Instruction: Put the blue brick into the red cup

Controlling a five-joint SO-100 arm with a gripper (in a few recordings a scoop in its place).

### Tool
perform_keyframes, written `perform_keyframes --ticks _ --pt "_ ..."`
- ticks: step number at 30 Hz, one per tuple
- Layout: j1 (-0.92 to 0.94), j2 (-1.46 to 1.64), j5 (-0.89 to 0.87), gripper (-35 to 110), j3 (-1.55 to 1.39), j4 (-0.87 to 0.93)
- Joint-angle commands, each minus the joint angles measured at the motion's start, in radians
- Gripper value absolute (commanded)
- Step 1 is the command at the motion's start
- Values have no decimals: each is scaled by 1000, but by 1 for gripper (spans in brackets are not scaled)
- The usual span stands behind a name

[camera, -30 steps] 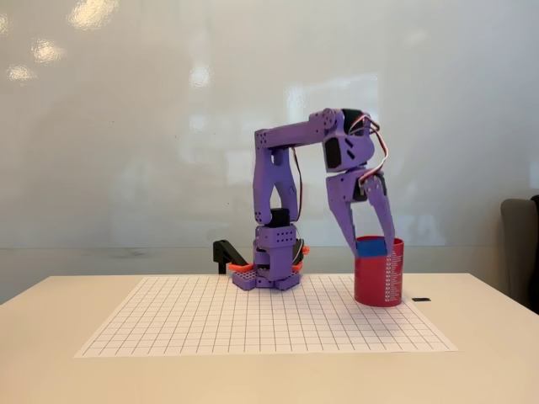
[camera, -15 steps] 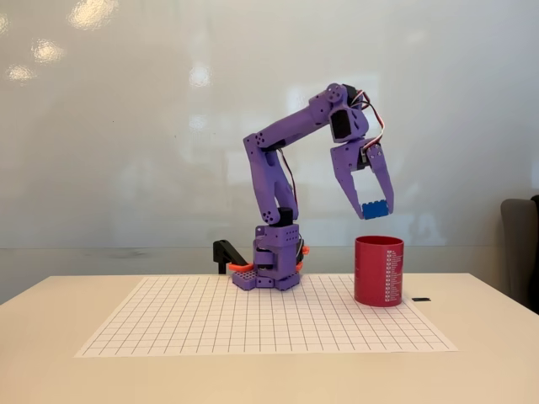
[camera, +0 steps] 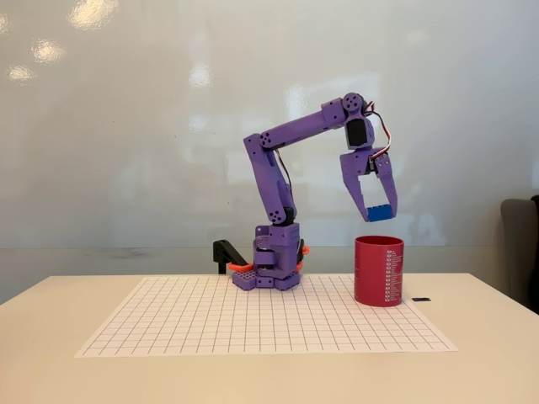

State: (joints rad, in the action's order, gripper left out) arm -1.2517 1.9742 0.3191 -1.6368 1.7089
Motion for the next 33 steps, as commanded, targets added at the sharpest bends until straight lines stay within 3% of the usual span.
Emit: perform_keyframes --ticks 1,13,16,20,27,30,33 --pt "9 20 20 27 -20 8" --pt "46 17 32 28 -46 3" --pt "48 14 35 21 -46 3" --pt "37 9 63 0 -49 6" --pt "55 -3 51 0 -58 -12" --pt "126 -6 54 0 -57 -75" --pt "336 -55 18 0 -26 -229"
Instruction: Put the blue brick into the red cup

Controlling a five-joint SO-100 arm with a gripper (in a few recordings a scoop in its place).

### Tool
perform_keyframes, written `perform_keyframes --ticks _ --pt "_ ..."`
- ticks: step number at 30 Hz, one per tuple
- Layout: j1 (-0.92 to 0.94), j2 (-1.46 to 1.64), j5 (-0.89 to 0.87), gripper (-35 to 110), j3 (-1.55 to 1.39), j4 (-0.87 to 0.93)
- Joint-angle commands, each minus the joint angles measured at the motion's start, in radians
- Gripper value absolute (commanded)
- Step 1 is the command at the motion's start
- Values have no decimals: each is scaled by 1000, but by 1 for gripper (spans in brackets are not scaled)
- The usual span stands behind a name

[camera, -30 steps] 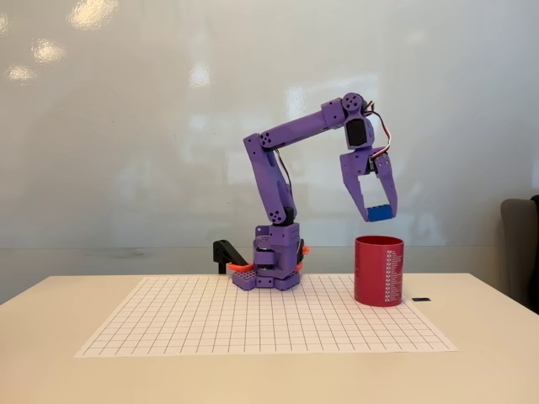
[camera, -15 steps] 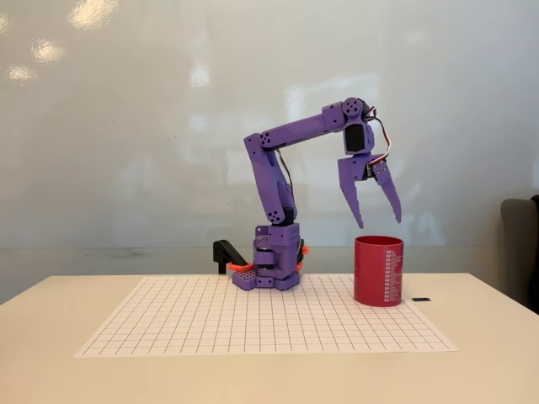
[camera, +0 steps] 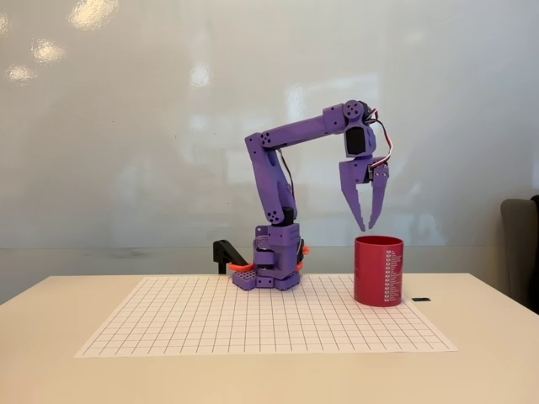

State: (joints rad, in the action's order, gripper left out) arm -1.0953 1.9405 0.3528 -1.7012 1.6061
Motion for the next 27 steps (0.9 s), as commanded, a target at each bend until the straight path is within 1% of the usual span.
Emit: perform_keyframes --ticks 1,4,7,9,12,21,27 --pt "264 -40 -52 0 40 -192" --pt "453 -63 -127 0 8 -367" --pt "588 -23 -199 0 -32 -480" --pt "666 71 -224 -1 -92 -561" --pt "773 302 -247 -1 -227 -693" --pt "979 864 -259 -1 -426 -709" --pt "1008 1095 -221 -1 -612 -721"
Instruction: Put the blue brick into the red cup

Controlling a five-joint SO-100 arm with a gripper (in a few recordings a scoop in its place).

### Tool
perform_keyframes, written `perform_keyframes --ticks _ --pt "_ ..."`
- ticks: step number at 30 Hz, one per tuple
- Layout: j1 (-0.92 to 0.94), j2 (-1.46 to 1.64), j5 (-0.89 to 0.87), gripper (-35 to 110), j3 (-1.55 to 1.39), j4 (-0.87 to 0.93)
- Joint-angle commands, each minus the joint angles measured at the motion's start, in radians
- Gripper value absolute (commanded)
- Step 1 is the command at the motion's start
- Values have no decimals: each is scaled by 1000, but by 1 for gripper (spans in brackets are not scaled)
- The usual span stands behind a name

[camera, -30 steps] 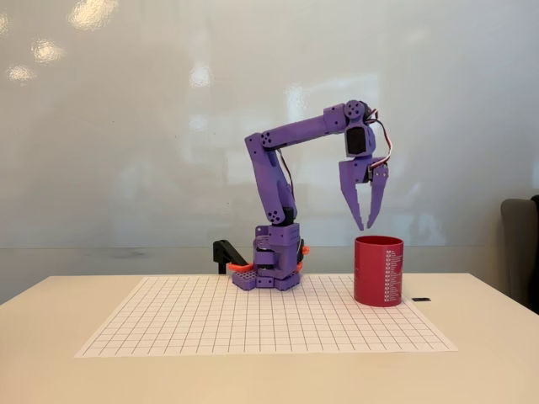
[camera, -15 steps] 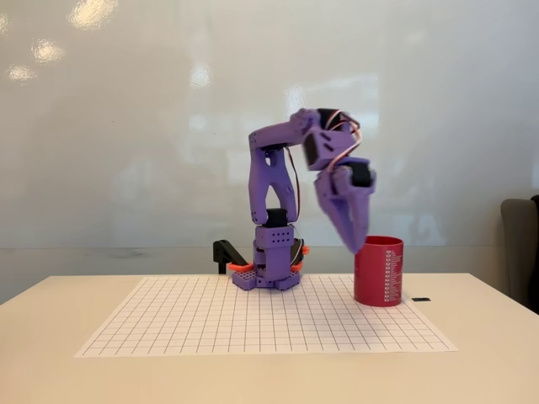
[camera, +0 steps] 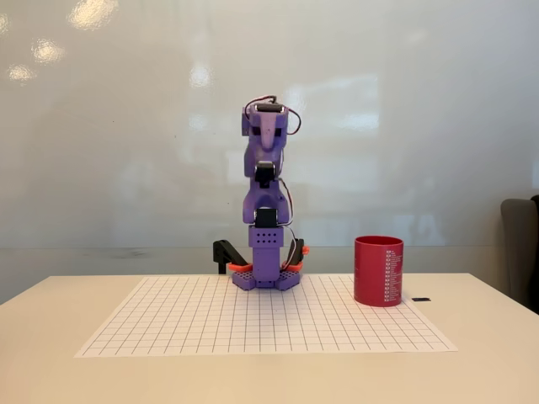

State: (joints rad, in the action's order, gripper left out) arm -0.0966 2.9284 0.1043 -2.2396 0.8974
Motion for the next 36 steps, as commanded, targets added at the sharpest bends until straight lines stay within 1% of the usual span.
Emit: perform_keyframes --ticks 1,4,8,12,16,18,23,26,36 --pt "9 144 31 -1 -117 -14" --pt "-6 236 48 -1 -261 -29" --pt "-74 345 41 -1 -499 -44" --pt "-155 376 12 -1 -723 -43" --pt "-204 376 -11 -1 -851 23" --pt "-206 376 -37 -1 -839 100" --pt "-202 376 -183 -1 -798 253" --pt "-173 376 -212 -1 -796 261" --pt "-172 376 -210 -1 -796 261"
